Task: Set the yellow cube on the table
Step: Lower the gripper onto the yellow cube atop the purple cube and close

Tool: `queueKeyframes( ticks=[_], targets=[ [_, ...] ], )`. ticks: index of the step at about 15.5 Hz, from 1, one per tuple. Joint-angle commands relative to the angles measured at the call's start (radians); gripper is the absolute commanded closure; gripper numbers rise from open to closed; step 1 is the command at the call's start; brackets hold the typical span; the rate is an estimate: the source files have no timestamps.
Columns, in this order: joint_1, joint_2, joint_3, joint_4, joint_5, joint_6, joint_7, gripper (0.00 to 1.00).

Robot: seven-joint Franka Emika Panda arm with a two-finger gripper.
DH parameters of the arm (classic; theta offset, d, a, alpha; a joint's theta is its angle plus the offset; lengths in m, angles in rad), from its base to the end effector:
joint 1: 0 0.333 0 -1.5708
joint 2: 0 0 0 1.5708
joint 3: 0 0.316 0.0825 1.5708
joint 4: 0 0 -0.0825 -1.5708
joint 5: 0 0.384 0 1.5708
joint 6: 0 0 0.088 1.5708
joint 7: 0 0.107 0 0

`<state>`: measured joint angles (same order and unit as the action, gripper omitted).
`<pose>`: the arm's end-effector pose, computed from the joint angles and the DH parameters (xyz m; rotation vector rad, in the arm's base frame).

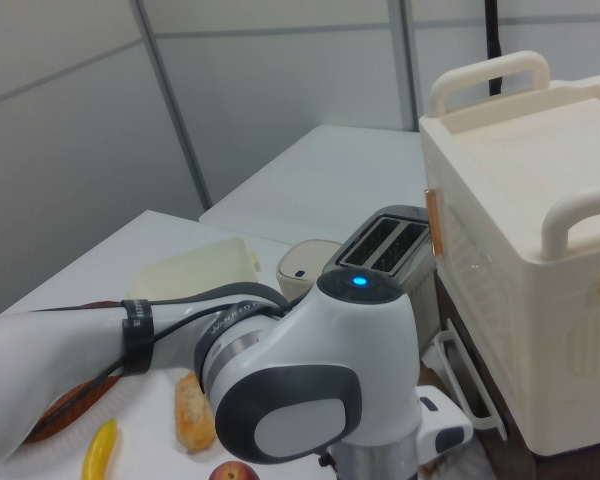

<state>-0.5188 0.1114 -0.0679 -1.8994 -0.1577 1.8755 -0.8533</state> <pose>0.4710 -0.3262 0.4321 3.0578 0.4999 -0.3161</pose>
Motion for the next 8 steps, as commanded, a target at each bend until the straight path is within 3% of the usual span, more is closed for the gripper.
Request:
queueKeyframes(
  ticks=[1, 6, 8],
  targets=[
    [-0.006, -0.027, 0.007, -0.056, -0.045, 0.037, -0.035, 0.00],
    [-0.006, -0.027, 0.007, -0.105, -0.051, 0.099, -0.020, 0.03],
    [-0.004, -0.025, 0.007, -0.102, -0.051, 0.112, 0.000, 0.55]
  ],
)
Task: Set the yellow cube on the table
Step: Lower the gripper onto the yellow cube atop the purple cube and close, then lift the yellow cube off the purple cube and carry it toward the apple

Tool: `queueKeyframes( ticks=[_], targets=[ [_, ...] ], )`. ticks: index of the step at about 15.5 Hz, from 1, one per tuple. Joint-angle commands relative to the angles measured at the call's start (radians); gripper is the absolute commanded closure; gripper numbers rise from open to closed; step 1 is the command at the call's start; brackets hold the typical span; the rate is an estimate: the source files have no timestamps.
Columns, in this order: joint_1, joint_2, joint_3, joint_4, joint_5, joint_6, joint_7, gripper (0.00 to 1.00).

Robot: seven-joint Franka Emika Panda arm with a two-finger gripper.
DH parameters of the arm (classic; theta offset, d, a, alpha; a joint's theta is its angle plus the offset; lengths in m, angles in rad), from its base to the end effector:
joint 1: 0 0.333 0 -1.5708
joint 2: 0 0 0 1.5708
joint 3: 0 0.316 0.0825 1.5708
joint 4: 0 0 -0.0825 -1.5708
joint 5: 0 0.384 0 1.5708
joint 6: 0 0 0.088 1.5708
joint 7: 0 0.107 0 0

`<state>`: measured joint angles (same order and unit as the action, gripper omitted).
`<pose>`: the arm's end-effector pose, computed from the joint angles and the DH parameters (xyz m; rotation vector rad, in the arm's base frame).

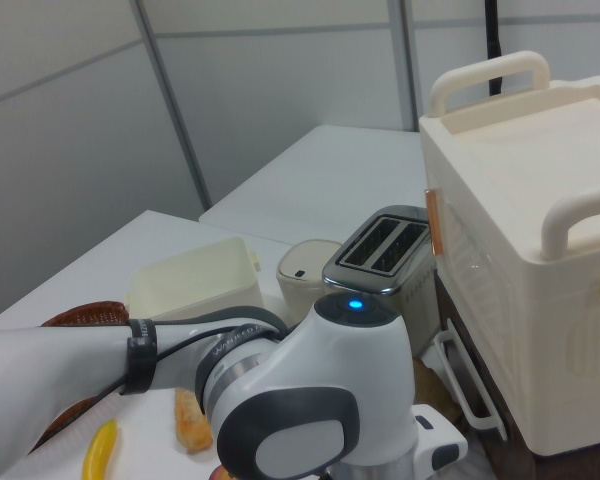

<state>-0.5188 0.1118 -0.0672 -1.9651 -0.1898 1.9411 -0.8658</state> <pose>0.4652 -0.3232 0.4072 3.0286 0.5521 -0.3407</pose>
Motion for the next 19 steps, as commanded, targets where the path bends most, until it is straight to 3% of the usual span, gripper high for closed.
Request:
queueKeyframes(
  ticks=[1, 2, 3, 5, 7, 9, 16, 19],
  targets=[
    [-0.004, -0.027, 0.006, -0.034, -0.019, 0.047, 0.016, 0.77],
    [-0.006, -0.033, 0.006, -0.029, -0.017, 0.045, 0.017, 0.94],
    [-0.006, -0.043, 0.006, -0.026, -0.011, 0.038, 0.018, 1.00],
    [-0.004, -0.093, 0.010, -0.026, 0.007, 0.015, 0.021, 1.00],
    [0.020, -0.115, 0.020, 0.014, 0.090, -0.037, 0.036, 1.00],
    [0.101, -0.113, 0.021, 0.049, 0.131, -0.076, 0.121, 1.00],
    [0.492, -0.046, 0.020, 0.051, 0.124, -0.071, 0.712, 0.97],
    [0.606, 0.008, 0.020, 0.077, 0.122, -0.068, 0.920, 0.97]
  ],
)
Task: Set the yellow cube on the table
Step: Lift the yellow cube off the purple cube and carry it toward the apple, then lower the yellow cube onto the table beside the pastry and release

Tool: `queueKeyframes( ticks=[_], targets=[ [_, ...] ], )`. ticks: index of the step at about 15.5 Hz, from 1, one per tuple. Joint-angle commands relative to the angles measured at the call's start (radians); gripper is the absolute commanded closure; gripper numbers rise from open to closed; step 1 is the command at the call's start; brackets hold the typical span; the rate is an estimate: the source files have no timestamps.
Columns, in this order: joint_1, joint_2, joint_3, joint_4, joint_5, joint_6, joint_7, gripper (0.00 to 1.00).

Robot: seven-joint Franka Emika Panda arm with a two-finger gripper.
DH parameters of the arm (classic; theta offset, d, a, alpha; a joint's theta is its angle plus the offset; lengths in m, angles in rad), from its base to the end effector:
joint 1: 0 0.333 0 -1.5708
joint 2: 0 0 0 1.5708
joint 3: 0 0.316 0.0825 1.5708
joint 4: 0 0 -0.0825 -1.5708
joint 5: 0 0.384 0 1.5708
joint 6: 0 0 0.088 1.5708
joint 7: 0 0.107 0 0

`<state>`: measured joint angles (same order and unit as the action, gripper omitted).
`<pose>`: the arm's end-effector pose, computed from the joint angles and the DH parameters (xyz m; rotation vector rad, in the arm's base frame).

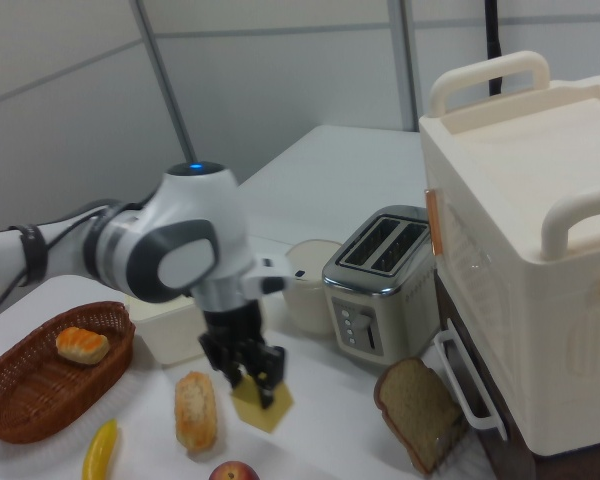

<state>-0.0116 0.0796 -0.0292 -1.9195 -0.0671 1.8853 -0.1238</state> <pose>0.5656 -0.0278 0.4409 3.0764 0.1653 -0.1831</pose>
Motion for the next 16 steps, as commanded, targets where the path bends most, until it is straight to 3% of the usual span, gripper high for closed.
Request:
queueKeyframes(
  ticks=[1, 3, 4, 5, 6, 7, 12, 16],
  targets=[
    [0.119, 0.070, -0.018, 0.051, 0.000, -0.012, 0.226, 0.97],
    [0.163, 0.115, -0.018, 0.082, -0.002, -0.011, 0.306, 0.93],
    [0.174, 0.133, -0.018, 0.097, -0.005, -0.011, 0.338, 0.87],
    [0.180, 0.144, -0.018, 0.109, -0.008, -0.011, 0.358, 0.63],
    [0.183, 0.158, -0.018, 0.112, -0.008, -0.011, 0.374, 0.10],
    [0.194, 0.161, -0.018, 0.120, -0.008, -0.011, 0.394, 0.00],
    [0.203, 0.140, -0.020, 0.125, -0.016, -0.026, 0.405, 0.00],
    [0.185, 0.034, -0.038, 0.145, -0.017, -0.129, 0.360, 0.00]
  ],
)
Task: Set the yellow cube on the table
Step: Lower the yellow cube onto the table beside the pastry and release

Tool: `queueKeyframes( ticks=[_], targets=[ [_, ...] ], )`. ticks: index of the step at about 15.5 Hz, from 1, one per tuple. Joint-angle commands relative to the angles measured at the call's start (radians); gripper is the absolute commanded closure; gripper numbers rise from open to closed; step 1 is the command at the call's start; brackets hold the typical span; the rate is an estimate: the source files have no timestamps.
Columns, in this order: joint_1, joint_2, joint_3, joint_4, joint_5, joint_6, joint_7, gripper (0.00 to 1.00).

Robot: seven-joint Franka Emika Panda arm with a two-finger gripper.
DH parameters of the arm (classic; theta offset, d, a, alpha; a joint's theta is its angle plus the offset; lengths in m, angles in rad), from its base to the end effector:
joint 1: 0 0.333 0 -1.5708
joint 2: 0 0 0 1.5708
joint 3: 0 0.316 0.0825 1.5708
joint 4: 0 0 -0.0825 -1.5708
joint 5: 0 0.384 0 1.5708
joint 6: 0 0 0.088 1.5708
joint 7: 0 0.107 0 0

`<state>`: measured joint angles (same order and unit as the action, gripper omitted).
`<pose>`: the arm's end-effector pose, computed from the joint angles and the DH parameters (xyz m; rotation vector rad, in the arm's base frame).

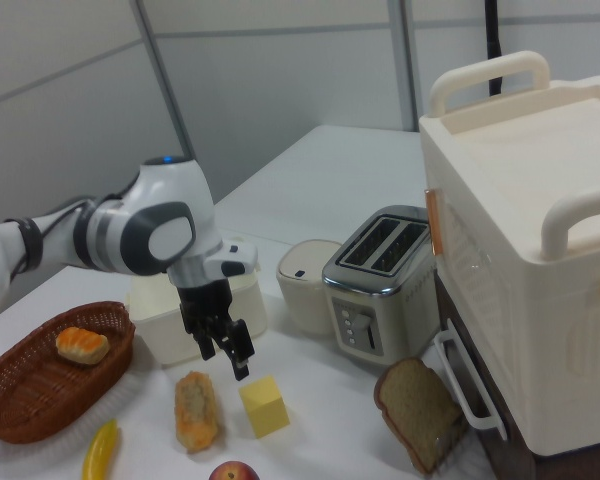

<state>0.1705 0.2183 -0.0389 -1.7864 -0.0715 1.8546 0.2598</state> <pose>0.5985 0.0749 0.4184 3.0278 -0.1556 -0.2012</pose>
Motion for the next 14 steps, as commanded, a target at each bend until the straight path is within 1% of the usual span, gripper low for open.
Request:
queueKeyframes(
  ticks=[1, 2, 3, 5, 7, 10, 14],
  targets=[
    [-0.017, -0.128, -0.038, 0.027, -0.011, -0.147, -0.045, 0.00],
    [-0.038, -0.148, -0.041, 0.051, -0.008, -0.188, -0.077, 0.00],
    [-0.075, -0.171, -0.041, 0.080, -0.001, -0.240, -0.114, 0.00],
    [-0.132, -0.195, -0.041, 0.116, 0.002, -0.274, -0.125, 0.00],
    [-0.164, -0.198, -0.042, 0.156, 0.002, -0.294, -0.126, 0.00],
    [-0.196, -0.198, -0.042, 0.165, 0.002, -0.299, -0.146, 0.00],
    [-0.197, -0.200, -0.039, 0.163, 0.005, -0.311, -0.157, 0.00]
  ],
)
